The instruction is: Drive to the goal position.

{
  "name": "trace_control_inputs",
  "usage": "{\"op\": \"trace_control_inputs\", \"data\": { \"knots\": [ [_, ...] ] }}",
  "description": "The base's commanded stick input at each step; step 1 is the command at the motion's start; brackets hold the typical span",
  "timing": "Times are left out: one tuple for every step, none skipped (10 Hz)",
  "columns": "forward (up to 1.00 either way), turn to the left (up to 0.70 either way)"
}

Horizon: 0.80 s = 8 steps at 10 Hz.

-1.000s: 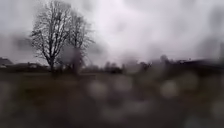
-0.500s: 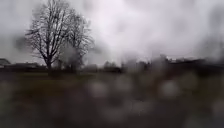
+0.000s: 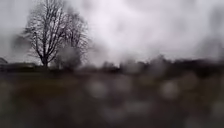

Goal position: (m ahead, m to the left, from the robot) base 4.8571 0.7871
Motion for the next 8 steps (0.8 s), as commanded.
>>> {"op": "trace_control_inputs", "data": {
  "knots": [
    [1.0,0.0],
    [1.0,0.0],
    [1.0,0.0],
    [1.0,0.0],
    [1.0,0.0],
    [1.0,0.0],
    [1.0,0.0],
    [1.0,0.0]
  ]
}}
